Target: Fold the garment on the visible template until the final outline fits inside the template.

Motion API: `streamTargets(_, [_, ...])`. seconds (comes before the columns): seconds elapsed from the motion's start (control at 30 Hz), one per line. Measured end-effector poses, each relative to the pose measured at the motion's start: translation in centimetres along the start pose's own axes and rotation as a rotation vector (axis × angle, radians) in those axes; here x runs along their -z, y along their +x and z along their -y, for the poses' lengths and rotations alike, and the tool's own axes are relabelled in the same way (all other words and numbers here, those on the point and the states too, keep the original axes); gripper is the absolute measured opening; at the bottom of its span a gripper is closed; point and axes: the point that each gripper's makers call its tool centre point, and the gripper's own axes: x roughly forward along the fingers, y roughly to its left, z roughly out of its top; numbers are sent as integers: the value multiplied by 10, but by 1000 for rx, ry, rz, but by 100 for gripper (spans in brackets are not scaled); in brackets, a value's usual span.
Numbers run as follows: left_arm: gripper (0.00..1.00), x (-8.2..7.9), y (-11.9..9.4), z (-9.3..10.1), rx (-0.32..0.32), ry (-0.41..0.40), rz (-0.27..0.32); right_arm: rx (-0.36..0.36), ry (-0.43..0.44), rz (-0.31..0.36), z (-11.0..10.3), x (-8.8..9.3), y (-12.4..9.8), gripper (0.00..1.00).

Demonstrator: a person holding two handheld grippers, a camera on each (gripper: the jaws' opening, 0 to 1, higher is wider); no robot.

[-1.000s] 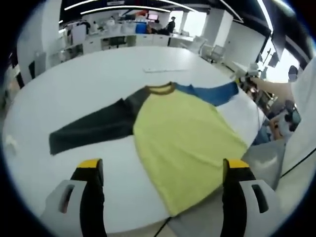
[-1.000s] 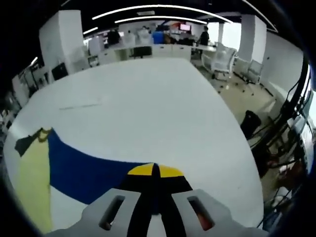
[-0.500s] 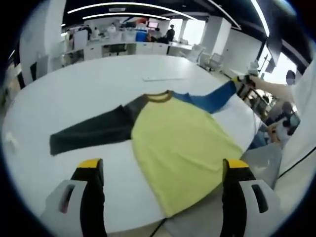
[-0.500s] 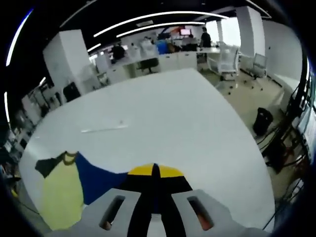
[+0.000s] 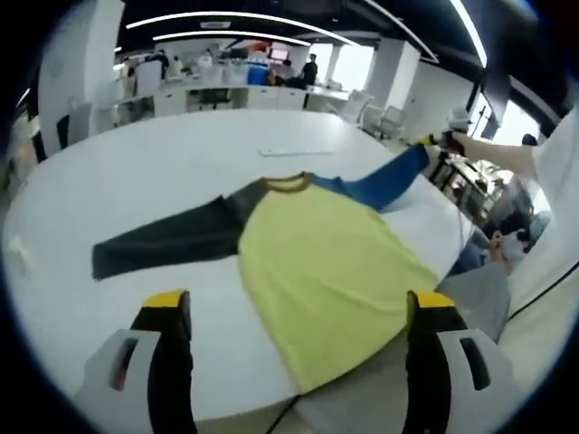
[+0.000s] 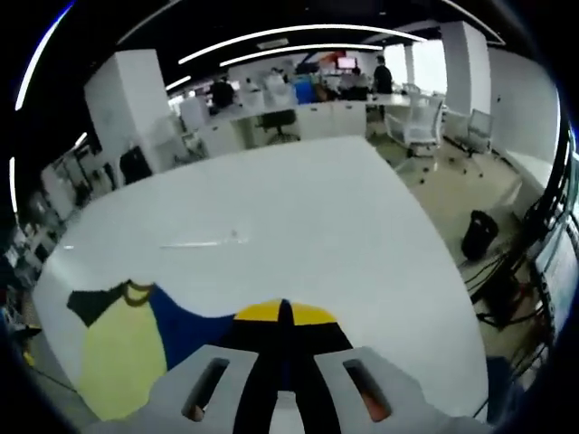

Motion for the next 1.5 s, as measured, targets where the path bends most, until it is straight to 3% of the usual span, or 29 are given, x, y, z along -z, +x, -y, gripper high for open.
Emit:
streamTargets(0.4, [96,-1,-2,10,24,31,23,-46,-100,16,-34,-29,-16,2])
streamTargets(0.6, [96,-4,-2,12,36,36,38,-70,-107,27,-47,-39,-23,2])
streamTargets(0.87, [96,0,0,23,72,45,41,-124,-159,45,-85,-62,-31,2])
streamTargets(1.17, [95,7,-5,21,72,39,37,-218,-191,52,-133,-70,-33,2])
streamTargets(1.5, [95,8,-8,19,67,37,44,-265,-204,39,-159,-70,-39,2])
